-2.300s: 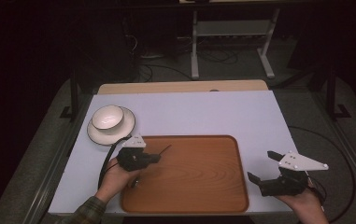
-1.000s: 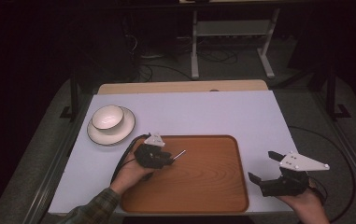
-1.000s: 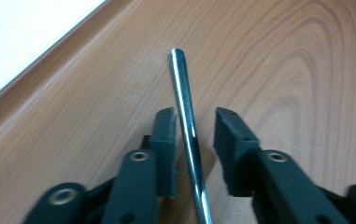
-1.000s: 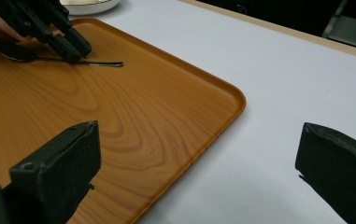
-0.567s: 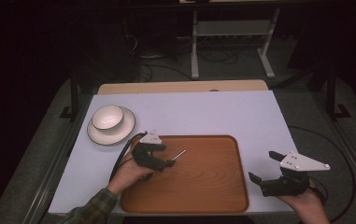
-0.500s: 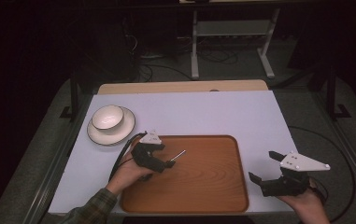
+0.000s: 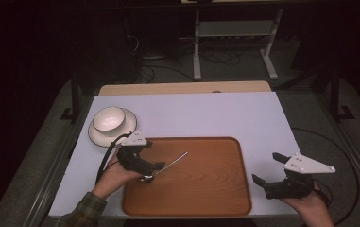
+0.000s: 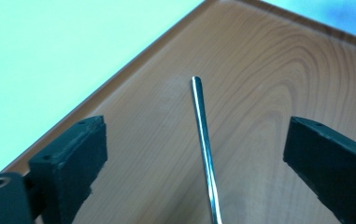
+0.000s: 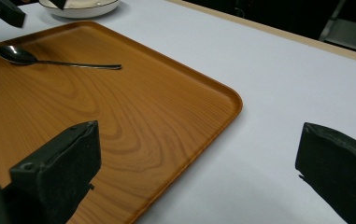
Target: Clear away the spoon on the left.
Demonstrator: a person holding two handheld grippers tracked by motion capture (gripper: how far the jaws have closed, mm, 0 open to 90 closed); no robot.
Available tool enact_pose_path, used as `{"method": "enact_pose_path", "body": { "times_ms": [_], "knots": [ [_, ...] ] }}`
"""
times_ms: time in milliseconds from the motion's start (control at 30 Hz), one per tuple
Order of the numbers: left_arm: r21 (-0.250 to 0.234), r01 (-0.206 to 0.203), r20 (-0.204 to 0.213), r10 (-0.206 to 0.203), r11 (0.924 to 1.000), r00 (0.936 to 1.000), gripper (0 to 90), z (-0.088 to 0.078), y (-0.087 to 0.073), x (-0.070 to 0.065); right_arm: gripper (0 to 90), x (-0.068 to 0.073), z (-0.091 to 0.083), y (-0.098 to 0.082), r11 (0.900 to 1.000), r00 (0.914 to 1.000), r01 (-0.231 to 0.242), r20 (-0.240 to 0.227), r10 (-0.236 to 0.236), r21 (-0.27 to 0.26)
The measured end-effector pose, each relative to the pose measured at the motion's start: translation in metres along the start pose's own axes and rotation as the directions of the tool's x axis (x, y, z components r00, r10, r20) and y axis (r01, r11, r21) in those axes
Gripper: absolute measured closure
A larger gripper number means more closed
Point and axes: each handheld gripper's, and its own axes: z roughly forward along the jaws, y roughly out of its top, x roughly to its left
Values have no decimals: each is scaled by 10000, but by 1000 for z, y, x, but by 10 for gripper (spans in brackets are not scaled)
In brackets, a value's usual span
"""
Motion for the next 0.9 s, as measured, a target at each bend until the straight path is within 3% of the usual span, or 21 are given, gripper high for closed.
{"method": "enact_pose_path", "body": {
  "times_ms": [333, 900],
  "knots": [
    [-492, 86, -345, -103, 9988, 9994, 15, -28, -7, -2, 0, 0, -2, 1, 9998, 10000, 4, -33, -5, -190],
    [-981, 362, -948, -456, 9945, 9945, 15, -69, -37, 2, 0, 2, -4, 4, 9993, 9999, -20, -130, 15, -381]
  ]
}}
